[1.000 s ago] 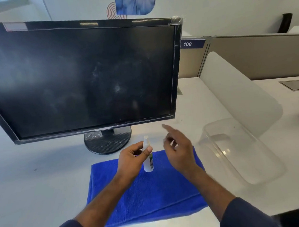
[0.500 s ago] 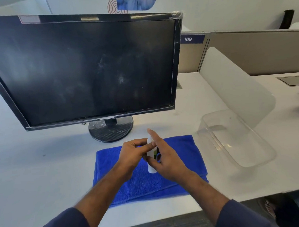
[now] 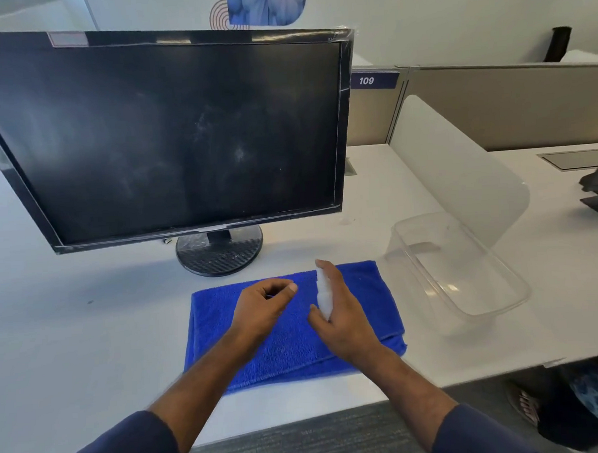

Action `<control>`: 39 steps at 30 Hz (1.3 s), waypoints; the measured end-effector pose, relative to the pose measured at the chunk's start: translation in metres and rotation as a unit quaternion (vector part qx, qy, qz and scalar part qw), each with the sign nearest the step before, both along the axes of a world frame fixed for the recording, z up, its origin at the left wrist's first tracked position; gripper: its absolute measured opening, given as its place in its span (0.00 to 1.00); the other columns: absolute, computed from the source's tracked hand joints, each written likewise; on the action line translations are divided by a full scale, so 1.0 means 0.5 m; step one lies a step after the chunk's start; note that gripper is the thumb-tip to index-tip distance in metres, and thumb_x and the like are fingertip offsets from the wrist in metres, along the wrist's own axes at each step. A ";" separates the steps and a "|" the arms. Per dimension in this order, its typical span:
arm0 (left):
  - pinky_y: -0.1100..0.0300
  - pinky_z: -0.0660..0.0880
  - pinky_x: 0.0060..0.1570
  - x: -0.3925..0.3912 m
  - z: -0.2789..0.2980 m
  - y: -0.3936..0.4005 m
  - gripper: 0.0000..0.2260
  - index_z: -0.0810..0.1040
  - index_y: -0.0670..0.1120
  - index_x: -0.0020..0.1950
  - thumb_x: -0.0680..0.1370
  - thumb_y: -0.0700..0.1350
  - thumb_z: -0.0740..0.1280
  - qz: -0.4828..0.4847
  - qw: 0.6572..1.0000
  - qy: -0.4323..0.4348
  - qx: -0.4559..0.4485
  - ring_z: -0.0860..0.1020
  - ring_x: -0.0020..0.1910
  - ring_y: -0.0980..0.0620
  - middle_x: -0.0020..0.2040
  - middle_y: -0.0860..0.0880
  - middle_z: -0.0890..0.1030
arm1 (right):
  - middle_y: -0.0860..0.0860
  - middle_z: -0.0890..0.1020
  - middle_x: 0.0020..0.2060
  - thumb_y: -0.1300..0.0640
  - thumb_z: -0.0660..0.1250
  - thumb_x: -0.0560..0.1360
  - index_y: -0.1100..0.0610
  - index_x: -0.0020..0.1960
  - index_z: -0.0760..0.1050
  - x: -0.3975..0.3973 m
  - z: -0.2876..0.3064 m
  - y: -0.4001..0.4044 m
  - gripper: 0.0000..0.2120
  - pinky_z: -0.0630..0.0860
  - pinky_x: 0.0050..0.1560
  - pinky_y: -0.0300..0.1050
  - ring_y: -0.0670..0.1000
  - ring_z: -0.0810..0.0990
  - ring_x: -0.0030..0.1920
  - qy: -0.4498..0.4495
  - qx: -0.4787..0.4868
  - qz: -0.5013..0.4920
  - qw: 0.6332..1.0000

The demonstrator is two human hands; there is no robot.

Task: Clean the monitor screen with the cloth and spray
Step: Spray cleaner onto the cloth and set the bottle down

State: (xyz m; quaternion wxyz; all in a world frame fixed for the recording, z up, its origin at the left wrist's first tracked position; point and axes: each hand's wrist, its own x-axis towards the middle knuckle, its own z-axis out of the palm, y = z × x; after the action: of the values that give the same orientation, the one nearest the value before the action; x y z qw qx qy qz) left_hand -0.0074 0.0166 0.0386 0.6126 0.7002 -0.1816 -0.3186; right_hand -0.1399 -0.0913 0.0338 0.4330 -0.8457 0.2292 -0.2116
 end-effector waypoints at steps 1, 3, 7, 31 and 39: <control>0.60 0.78 0.43 0.008 -0.015 0.009 0.01 0.85 0.53 0.46 0.76 0.49 0.74 0.016 0.998 -0.043 0.032 0.80 0.41 0.54 0.44 0.53 0.86 | 0.39 0.73 0.47 0.56 0.65 0.75 0.40 0.74 0.56 -0.008 -0.002 -0.006 0.32 0.69 0.39 0.30 0.39 0.73 0.38 0.001 -0.004 -0.012 1.000; 0.59 0.76 0.45 0.028 -0.049 0.031 0.02 0.83 0.54 0.48 0.77 0.50 0.73 0.021 0.982 -0.156 0.105 0.80 0.44 0.56 0.48 0.54 0.84 | 0.37 0.71 0.43 0.57 0.65 0.76 0.41 0.73 0.57 -0.025 -0.003 -0.018 0.31 0.67 0.36 0.29 0.38 0.72 0.36 0.006 -0.013 -0.041 0.999; 0.55 0.74 0.59 0.068 -0.117 0.090 0.16 0.80 0.49 0.63 0.78 0.55 0.69 -0.016 0.892 -0.382 0.243 0.76 0.60 0.51 0.60 0.52 0.79 | 0.43 0.75 0.59 0.59 0.63 0.78 0.44 0.76 0.56 -0.062 0.003 -0.039 0.30 0.69 0.41 0.28 0.42 0.77 0.46 0.035 -0.040 -0.102 0.993; 0.52 0.46 0.79 0.104 -0.184 0.151 0.41 0.51 0.46 0.83 0.77 0.70 0.43 -0.084 0.810 -0.445 0.372 0.50 0.82 0.49 0.83 0.50 0.54 | 0.37 0.71 0.64 0.60 0.64 0.76 0.38 0.77 0.54 -0.152 -0.024 -0.049 0.36 0.71 0.54 0.30 0.42 0.75 0.56 0.059 -0.065 -0.075 0.993; 0.52 0.47 0.79 0.106 -0.189 0.152 0.41 0.52 0.46 0.82 0.77 0.70 0.43 -0.084 0.810 -0.448 0.369 0.50 0.82 0.49 0.83 0.49 0.54 | 0.47 0.76 0.62 0.58 0.65 0.77 0.46 0.74 0.61 -0.141 -0.044 -0.046 0.29 0.73 0.52 0.38 0.46 0.76 0.51 0.086 -0.096 -0.126 0.984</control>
State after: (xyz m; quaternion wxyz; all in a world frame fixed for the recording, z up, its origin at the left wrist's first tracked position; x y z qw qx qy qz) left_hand 0.0458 0.0927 -0.0556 0.1294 0.9208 -0.3626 -0.0622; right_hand -0.2106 -0.1143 0.0116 0.2985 -0.8626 0.3493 -0.2116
